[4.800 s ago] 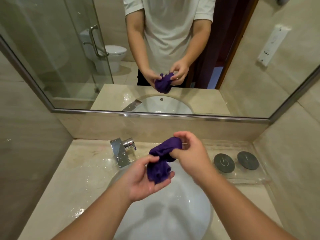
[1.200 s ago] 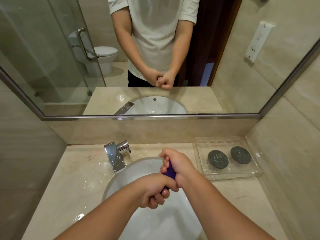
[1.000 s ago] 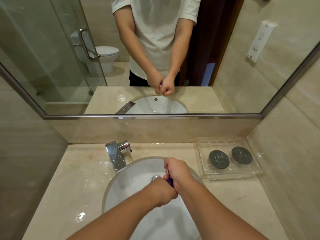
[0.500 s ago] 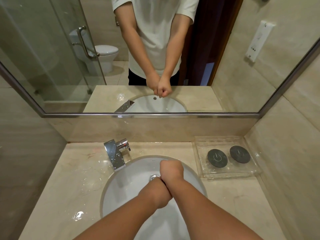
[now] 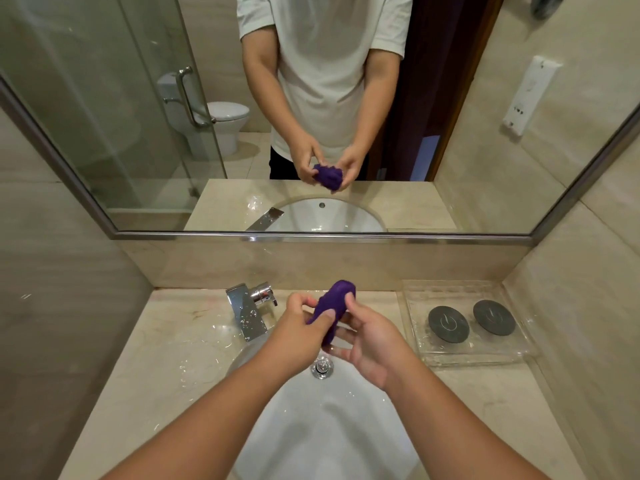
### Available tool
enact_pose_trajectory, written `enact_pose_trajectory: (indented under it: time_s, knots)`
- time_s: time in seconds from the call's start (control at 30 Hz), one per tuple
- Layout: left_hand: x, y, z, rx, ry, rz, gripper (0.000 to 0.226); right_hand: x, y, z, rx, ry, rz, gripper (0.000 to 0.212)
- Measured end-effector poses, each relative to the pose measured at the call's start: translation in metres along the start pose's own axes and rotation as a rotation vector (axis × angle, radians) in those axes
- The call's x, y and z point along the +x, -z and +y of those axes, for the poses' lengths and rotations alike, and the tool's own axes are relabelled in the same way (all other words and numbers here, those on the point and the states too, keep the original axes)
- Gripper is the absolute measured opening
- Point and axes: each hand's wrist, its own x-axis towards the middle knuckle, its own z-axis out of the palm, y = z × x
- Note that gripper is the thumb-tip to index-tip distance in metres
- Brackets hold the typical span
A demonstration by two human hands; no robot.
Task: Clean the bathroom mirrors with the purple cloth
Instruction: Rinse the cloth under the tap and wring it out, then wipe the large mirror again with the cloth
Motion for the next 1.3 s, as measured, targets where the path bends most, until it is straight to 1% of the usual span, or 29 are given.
enact_pose_trajectory:
  time_s: [0.1,0.2,0.27,0.33,0.43,0.53,0.57,0.6,0.63,0.7,0.73,0.77,0.8,0.83,0.87,0.9,0.93,0.97,1.0,1.03,1.07,1.1,1.13,1.17,1.2,1.23,1.27,1.3]
  knots:
    - [-0.004,0.005,0.008,-0.153,-0.024,0.017,0.018,-0.003,-0.004,-0.009,0.117,0.014,0.033,0.043]
    - [-0.008,0.013,0.013,-0.245,-0.023,0.008,0.004,-0.009,-0.008,-0.014,0.101,0.049,0.009,0.05]
    - [-0.011,0.02,0.014,-0.239,-0.056,0.04,0.005,-0.015,-0.012,-0.019,0.039,0.112,0.024,0.045]
    - [-0.015,0.028,0.017,-0.208,-0.133,0.097,0.007,-0.019,-0.016,-0.022,-0.016,0.171,0.087,0.041]
    - [-0.019,0.042,0.023,-0.192,-0.211,0.202,0.009,-0.024,-0.019,-0.022,0.062,0.186,0.205,0.04]
    - [-0.022,0.061,0.038,-0.381,-0.132,0.245,0.007,-0.032,-0.015,-0.023,0.175,0.154,0.202,0.043]
    - [-0.023,0.069,0.043,-0.448,-0.093,0.227,0.009,-0.035,-0.011,-0.024,0.155,0.149,0.203,0.041]
    - [-0.025,0.077,0.049,-0.502,-0.066,0.191,0.013,-0.039,-0.007,-0.023,0.063,0.15,0.229,0.036]
    - [-0.028,0.084,0.055,-0.542,-0.06,0.149,0.015,-0.042,-0.003,-0.022,-0.087,0.151,0.284,0.029]
    - [-0.034,0.096,0.066,-0.565,-0.097,0.075,0.015,-0.048,0.002,-0.017,-0.374,0.168,0.422,0.014]
    - [-0.038,0.1,0.072,-0.549,-0.124,0.052,0.017,-0.05,0.002,-0.014,-0.464,0.184,0.497,0.006]
    - [-0.041,0.103,0.078,-0.522,-0.153,0.034,0.02,-0.052,0.0,-0.01,-0.56,0.209,0.584,0.005]
    - [-0.045,0.105,0.085,-0.49,-0.185,0.017,0.023,-0.054,-0.004,-0.008,-0.718,0.232,0.664,0.009]
    - [-0.048,0.108,0.091,-0.45,-0.223,-0.005,0.024,-0.059,-0.01,-0.006,-0.94,0.249,0.743,0.012]
    - [-0.052,0.11,0.096,-0.41,-0.265,-0.032,0.027,-0.063,-0.016,-0.005,-1.144,0.28,0.797,0.02]
    - [-0.055,0.112,0.101,-0.374,-0.306,-0.062,0.031,-0.067,-0.022,-0.004,-1.251,0.344,0.791,0.036]
    - [-0.059,0.113,0.106,-0.341,-0.345,-0.098,0.035,-0.071,-0.03,-0.006,-1.232,0.423,0.706,0.056]
    - [-0.063,0.113,0.11,-0.304,-0.382,-0.135,0.04,-0.076,-0.041,-0.008,-1.125,0.474,0.571,0.074]
    - [-0.066,0.114,0.114,-0.266,-0.423,-0.178,0.044,-0.08,-0.052,-0.01,-1.012,0.497,0.44,0.085]
    - [-0.068,0.114,0.117,-0.217,-0.474,-0.217,0.049,-0.084,-0.065,-0.012,-0.919,0.501,0.318,0.082]
    - [-0.07,0.115,0.119,-0.159,-0.53,-0.235,0.054,-0.085,-0.074,-0.013,-0.854,0.494,0.217,0.066]
    - [-0.071,0.118,0.121,-0.075,-0.597,-0.214,0.059,-0.086,-0.082,-0.015,-0.796,0.464,0.155,0.045]
    - [-0.071,0.122,0.121,0.032,-0.679,-0.152,0.063,-0.089,-0.09,-0.018,-0.736,0.436,0.132,0.027]
    - [-0.071,0.129,0.122,0.15,-0.761,-0.06,0.066,-0.092,-0.095,-0.022,-0.655,0.412,0.117,0.018]
    - [-0.068,0.137,0.121,0.236,-0.829,0.041,0.067,-0.095,-0.097,-0.025,-0.57,0.387,0.103,0.016]
    - [-0.063,0.146,0.118,0.252,-0.859,0.142,0.068,-0.099,-0.099,-0.028,-0.5,0.366,0.08,0.018]
    - [-0.058,0.155,0.113,0.192,-0.83,0.229,0.062,-0.104,-0.101,-0.031,-0.448,0.352,0.041,0.023]
    - [-0.051,0.163,0.105,0.112,-0.732,0.322,0.051,-0.109,-0.104,-0.033,-0.4,0.332,-0.01,0.029]
